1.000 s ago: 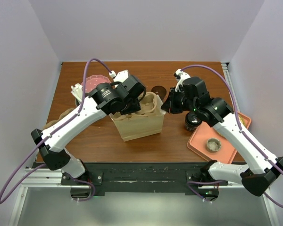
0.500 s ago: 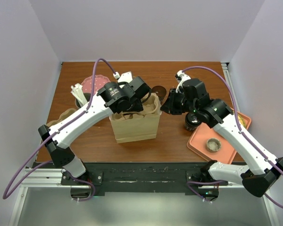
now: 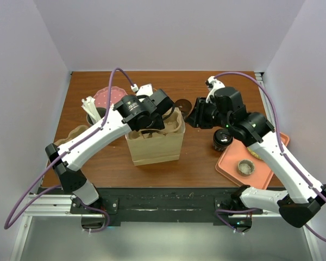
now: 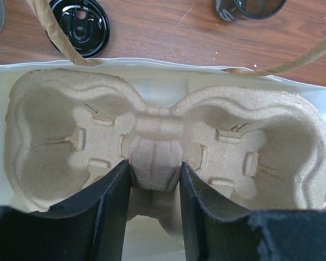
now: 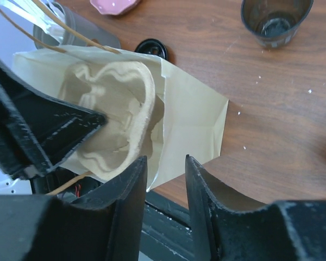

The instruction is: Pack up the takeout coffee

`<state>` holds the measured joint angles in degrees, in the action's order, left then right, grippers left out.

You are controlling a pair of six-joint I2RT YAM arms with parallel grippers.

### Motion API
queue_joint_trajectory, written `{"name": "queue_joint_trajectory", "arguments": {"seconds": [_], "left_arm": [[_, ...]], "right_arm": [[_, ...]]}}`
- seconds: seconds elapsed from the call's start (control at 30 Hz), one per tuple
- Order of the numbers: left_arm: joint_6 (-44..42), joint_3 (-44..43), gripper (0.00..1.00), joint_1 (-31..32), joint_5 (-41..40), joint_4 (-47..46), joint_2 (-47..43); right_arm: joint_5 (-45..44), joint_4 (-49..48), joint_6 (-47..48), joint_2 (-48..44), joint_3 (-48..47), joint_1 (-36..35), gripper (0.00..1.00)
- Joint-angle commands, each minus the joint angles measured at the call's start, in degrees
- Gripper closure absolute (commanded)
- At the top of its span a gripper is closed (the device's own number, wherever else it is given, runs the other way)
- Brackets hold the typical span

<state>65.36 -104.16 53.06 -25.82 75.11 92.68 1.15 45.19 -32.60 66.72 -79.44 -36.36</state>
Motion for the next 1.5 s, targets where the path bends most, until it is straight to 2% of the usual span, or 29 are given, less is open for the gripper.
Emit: {"name": "queue_joint_trajectory", "arguments": {"seconds": [0.0, 0.13, 0.33, 0.53, 0.6, 0.77, 0.93, 0.97, 1.17, 1.27, 1.33, 1.37, 1.4, 1.47], "left_arm": [[-0.15, 0.18, 0.7, 0.29, -2.48, 0.3, -0.92], [-0.59, 0.8, 0.66, 0.2, -2.65, 0.21, -1.36], [-1.03, 0.98, 0.45, 0.2, -2.74, 0.21, -1.72], [-1.47, 0.19, 0.41, 0.2, -2.83, 0.21, -2.24], [-1.64, -0.34, 0.36, 0.2, -2.74, 0.21, -2.25], [-3.83, -4.73, 0.34, 0.12, -1.87, 0.04, -1.9], [-7.96, -6.41, 0.27, 0.2, 1.03, -5.66, -4.79], [-9.62, -6.32, 0.0, 0.2, 1.82, -6.98, -5.66], [-13.94, -6.41, 0.0, -0.06, 1.66, -11.91, -11.38], [-16.48, -2.82, 0.0, -0.15, -1.23, -16.03, -16.99], [-19.64, 5.34, 0.0, -0.67, -1.42, -23.23, -24.37], [-24.88, 8.94, 0.0, -0.94, -0.03, -26.48, -27.09], [-26.59, 12.28, 0.0, -1.03, 0.16, -31.38, -32.08], [-27.05, 19.67, 0.0, -1.2, -1.76, -34.23, -36.24]], "right_arm": [[-1.06, 0.34, 1.66, 0.08, -3.7, -0.03, 0.61], [-0.8, 0.34, 2.1, 0.34, -4.06, -0.12, 0.61], [1.05, 1.04, 3.42, 1.57, -5.64, -0.03, 0.66], [1.31, 1.92, 4.47, 1.13, -5.81, -0.11, 0.69], [1.4, 2.53, 4.56, 1.22, -5.9, -0.12, 0.69], [1.23, 2.97, 4.74, 1.22, -5.9, -0.12, 0.69], [1.49, 2.36, 6.23, 1.48, -6.25, -0.03, 0.69], [1.49, 2.36, 6.67, 1.66, -6.34, -0.03, 0.69], [7.35, 2.36, 5.01, 3.24, -9.59, -0.03, 0.65], [10.18, 1.39, 3.52, 3.77, -9.42, -0.12, 0.62], [10.89, 1.57, 2.98, 4.38, -9.07, -0.12, 0.6], [11.24, 1.83, 2.98, 4.82, -9.07, -0.12, 0.59], [10.81, 3.22, 3.15, 5.26, -9.76, -0.12, 0.58], [9.15, 5.69, 3.94, 7.54, -11.26, -0.12, 0.58]]}}
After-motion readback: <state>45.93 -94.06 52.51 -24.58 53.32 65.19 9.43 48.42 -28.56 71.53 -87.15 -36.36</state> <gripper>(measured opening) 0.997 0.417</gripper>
